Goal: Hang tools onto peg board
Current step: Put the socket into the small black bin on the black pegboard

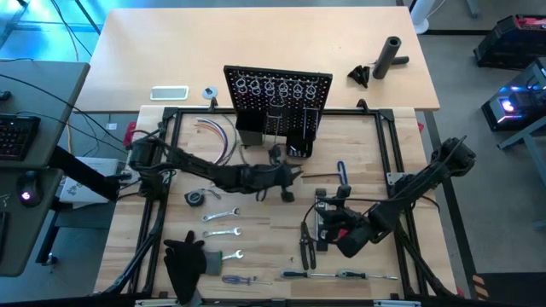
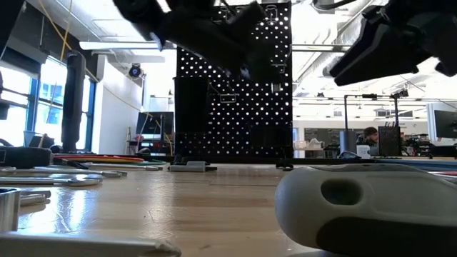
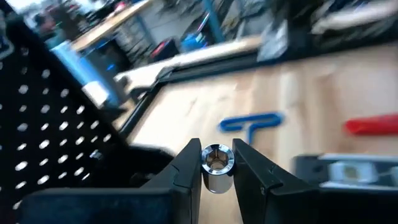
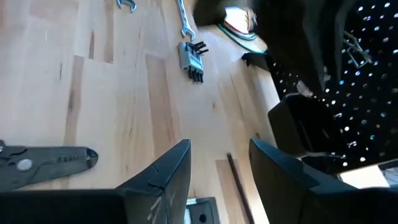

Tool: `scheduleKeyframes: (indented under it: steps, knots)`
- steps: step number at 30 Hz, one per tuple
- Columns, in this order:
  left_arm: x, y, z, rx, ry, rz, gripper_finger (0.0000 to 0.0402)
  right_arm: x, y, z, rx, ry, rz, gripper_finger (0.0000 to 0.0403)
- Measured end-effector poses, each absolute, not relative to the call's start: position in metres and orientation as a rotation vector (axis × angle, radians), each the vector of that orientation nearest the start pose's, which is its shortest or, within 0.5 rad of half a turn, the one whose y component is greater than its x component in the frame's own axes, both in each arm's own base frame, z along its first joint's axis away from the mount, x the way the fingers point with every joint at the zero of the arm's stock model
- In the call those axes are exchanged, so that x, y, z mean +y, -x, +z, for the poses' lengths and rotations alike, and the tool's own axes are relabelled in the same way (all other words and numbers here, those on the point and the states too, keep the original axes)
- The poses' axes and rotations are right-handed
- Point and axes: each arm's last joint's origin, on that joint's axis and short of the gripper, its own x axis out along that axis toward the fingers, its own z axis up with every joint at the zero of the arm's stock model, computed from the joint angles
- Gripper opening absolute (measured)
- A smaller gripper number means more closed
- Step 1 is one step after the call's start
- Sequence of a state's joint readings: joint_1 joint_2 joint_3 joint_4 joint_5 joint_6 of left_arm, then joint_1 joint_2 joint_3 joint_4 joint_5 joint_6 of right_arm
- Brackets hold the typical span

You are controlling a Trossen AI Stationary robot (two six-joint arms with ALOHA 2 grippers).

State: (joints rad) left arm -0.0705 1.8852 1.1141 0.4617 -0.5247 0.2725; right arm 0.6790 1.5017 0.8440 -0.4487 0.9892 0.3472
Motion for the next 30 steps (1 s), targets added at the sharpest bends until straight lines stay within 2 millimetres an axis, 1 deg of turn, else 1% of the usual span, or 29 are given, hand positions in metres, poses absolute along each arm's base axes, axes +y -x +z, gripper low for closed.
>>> scheduleKeyframes:
  steps: [3, 7, 10, 14, 17, 19, 22, 25, 30]
  knots:
    - [-0.009, -0.422, 0.196, 0.392, -0.393, 0.464, 0.0058, 0.153, -0.220, 0.189, 0.680, 0.481, -0.394, 0.0158]
    - [0.000, -0.434, 0.193, 0.433, -0.423, 0.522, 0.0058, 0.156, -0.214, 0.187, 0.689, 0.467, -0.396, 0.0158]
    - [0.010, -0.439, 0.190, 0.471, -0.425, 0.549, 0.0058, 0.158, -0.211, 0.186, 0.684, 0.449, -0.399, 0.0158]
    - [0.028, -0.441, 0.184, 0.538, -0.388, 0.581, 0.0058, 0.159, -0.208, 0.184, 0.683, 0.447, -0.399, 0.0158]
    - [0.037, -0.441, 0.180, 0.570, -0.358, 0.564, 0.0063, 0.158, -0.208, 0.184, 0.682, 0.443, -0.403, 0.0158]
    - [0.040, -0.441, 0.180, 0.570, -0.320, 0.559, 0.0078, 0.158, -0.208, 0.184, 0.681, 0.442, -0.405, 0.0158]
    - [0.041, -0.440, 0.176, 0.587, -0.313, 0.563, 0.0111, 0.158, -0.208, 0.184, 0.681, 0.442, -0.406, 0.0158]
    - [0.041, -0.440, 0.178, 0.576, -0.311, 0.567, 0.0141, 0.158, -0.208, 0.184, 0.681, 0.442, -0.406, 0.0158]
    - [0.032, -0.440, 0.179, 0.572, -0.320, 0.557, 0.0170, 0.158, -0.208, 0.184, 0.681, 0.441, -0.405, 0.0158]
